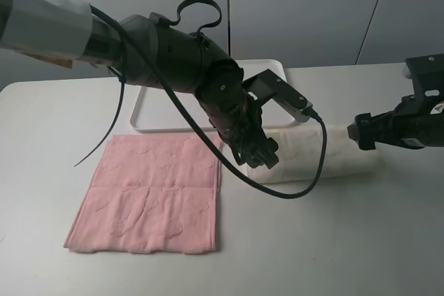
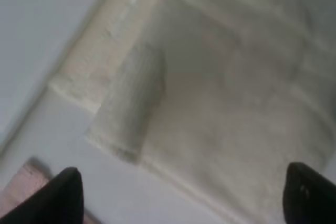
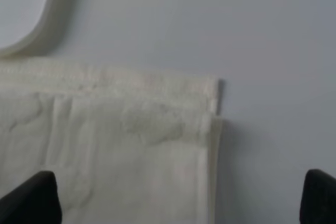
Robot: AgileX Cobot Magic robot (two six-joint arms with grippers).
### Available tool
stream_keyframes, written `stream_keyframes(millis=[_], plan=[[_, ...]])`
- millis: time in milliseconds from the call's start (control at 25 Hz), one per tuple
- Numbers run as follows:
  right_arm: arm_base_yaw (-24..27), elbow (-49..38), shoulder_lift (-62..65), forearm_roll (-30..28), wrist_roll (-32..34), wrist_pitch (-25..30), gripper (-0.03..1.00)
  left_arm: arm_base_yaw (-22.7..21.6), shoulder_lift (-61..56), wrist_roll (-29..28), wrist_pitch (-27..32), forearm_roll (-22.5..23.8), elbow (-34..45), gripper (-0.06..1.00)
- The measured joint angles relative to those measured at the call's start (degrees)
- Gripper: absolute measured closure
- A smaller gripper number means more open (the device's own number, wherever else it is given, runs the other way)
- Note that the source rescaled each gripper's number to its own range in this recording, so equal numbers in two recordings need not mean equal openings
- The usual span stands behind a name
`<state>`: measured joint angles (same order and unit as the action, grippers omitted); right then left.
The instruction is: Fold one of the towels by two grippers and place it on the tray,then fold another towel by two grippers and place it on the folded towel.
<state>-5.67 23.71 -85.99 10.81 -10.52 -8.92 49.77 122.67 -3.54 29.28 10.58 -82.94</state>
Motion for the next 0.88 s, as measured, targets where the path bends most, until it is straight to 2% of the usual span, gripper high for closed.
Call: stream_keyframes(millis=[160,320,640,760,880], plan=[[0.0,0.1,-0.1,2.0,0.0,1.6,-0.03,0.0,0.0,-0.8,-0.2,0.4,0.0,-0.05],[0.0,3.3,-0.1,2.3,0.5,8.6,-0.03,-0.5,0.0,-3.9,0.9,-0.5,-0.2,-0.05],[0.0,17.8,-0.2,3.4,2.4,27.7,-0.03,-7.4,0.0,-5.2,11.9,-13.5,-6.3,-0.05],[0.0,21.4,-0.2,2.6,5.0,33.4,-0.03,-9.6,0.0,-6.1,15.2,-15.2,-7.6,-0.05],[0.0,23.4,-0.3,-1.5,10.2,37.4,-0.03,-9.8,0.3,-6.3,18.4,-15.4,-8.8,-0.05]])
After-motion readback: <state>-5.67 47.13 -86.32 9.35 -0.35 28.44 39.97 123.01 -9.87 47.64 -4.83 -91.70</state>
